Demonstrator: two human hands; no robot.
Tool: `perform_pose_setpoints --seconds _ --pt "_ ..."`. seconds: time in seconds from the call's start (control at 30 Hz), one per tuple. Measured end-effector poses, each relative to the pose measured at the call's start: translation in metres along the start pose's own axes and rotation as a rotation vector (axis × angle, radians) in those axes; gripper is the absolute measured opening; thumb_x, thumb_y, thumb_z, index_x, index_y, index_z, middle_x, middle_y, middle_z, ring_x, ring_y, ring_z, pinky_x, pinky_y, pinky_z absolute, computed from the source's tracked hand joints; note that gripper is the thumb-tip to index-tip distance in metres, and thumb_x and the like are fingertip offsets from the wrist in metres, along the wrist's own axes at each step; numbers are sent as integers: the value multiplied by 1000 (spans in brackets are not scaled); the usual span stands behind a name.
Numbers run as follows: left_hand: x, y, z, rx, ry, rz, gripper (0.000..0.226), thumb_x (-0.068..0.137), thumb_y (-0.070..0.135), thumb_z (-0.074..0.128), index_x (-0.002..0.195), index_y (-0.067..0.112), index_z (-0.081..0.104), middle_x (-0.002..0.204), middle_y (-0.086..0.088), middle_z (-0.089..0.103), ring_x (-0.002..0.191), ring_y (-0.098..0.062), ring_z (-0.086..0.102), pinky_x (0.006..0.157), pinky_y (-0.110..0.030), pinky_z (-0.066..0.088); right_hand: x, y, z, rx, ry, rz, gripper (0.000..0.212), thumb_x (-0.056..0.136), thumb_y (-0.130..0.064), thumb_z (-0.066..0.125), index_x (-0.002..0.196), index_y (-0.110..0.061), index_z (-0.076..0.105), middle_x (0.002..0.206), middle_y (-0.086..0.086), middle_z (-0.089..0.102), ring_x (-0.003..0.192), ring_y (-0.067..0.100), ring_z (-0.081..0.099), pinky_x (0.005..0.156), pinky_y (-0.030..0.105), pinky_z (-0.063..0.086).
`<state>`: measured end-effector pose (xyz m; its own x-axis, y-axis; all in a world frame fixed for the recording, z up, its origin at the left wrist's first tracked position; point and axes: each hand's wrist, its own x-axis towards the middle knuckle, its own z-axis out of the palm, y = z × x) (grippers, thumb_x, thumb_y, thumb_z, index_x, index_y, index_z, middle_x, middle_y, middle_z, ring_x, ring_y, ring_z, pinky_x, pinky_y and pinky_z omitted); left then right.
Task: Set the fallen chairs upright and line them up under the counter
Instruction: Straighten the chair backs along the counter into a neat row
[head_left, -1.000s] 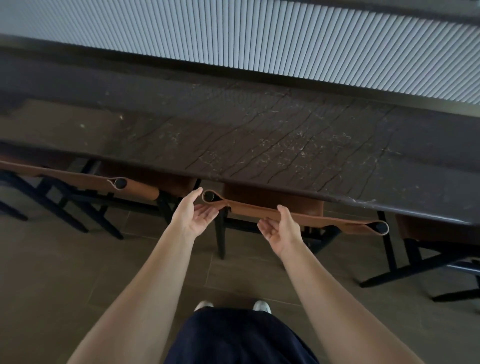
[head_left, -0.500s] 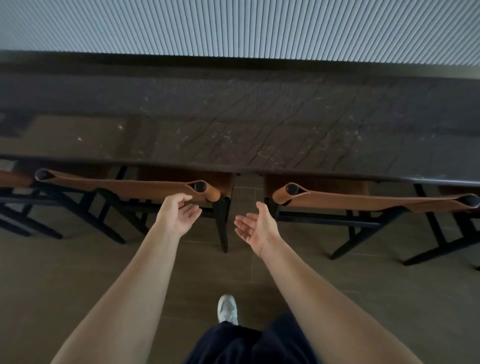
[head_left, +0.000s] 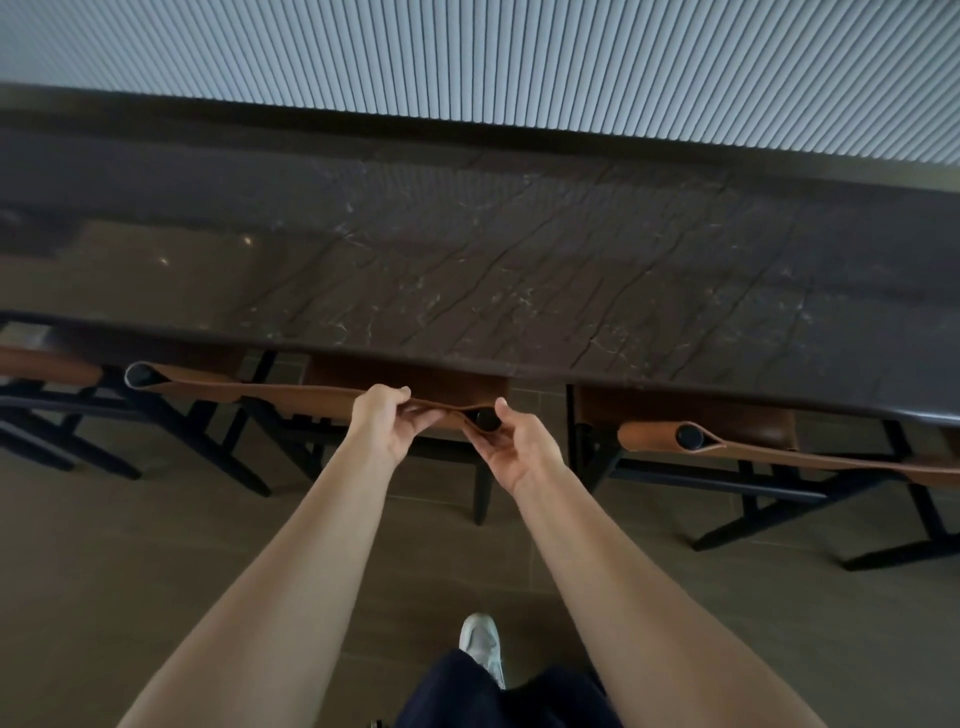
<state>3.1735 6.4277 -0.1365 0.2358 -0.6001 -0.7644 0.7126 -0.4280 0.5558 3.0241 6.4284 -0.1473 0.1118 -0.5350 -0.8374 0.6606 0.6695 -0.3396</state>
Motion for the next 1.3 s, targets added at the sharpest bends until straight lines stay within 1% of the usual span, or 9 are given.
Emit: perform_pose_setpoints --seconds 0.13,0.37,0.43,0.6,0.8,0.87,0.93,1.03,1.3 --pt "6 -6 10 -14 48 -7 49 93 -10 39 139 5 35 104 -25 59 84 -38 65 62 -50 58 3 -7 -5 15 44 -28 27 90 -6 66 112 5 58 111 26 65 95 39 68 55 40 60" --pt "6 0 6 14 10 -18 57 91 -14 38 142 9 31 106 -26 55 86 -42 64 62 -54 57 4 -7 -9 4 37 -50 28 89 -6 67 113 5 57 111 27 65 96 41 68 59 41 60" --pt "5 -1 7 8 13 -5 56 91 -14 39 142 9 32 109 -25 55 87 -41 64 65 -54 58 3 -6 -11 5 24 -57 29 89 -8 68 113 5 57 111 26 66 95 40 69 61 41 61" --pt "-5 -16 4 -55 29 33 39 95 -4 49 132 4 43 111 -23 60 94 -37 67 69 -50 60 -7 -6 -17 -73 -34 -74 31 92 -19 67 114 1 57 111 25 67 94 36 71 82 44 60" --pt "-32 -39 15 -75 -10 25 29 96 13 57 124 6 53 103 -17 68 87 -27 73 72 -40 60 -32 -23 -30 -174 -62 -66 41 99 -30 54 126 0 53 109 22 70 97 34 71 85 40 58" --pt "-44 -45 23 -78 -33 27 27 95 13 57 121 6 54 107 -16 68 91 -25 71 76 -38 59 -44 -34 -42 -197 -80 -104 40 101 -28 50 131 -2 51 112 21 70 96 32 71 89 40 57" --pt "-59 -54 32 -55 -26 37 24 96 15 57 118 6 53 121 -15 63 106 -26 65 89 -39 54 -56 -48 -58 -188 -86 -154 38 102 -27 48 132 -4 53 114 18 69 97 30 71 89 40 57" --pt "-85 -70 45 -15 24 64 40 96 26 56 134 17 45 135 -13 54 126 -28 52 107 -44 40 -76 -70 -89 -180 -104 -212 34 101 -26 49 129 -8 56 113 14 71 101 29 70 86 39 57" --pt "-146 -147 107 79 -45 105 48 98 32 51 141 14 42 142 -9 50 129 -23 49 108 -39 37 -125 -122 -202 -100 -122 -314 32 100 -24 48 124 -8 62 111 13 73 103 28 70 89 41 54"
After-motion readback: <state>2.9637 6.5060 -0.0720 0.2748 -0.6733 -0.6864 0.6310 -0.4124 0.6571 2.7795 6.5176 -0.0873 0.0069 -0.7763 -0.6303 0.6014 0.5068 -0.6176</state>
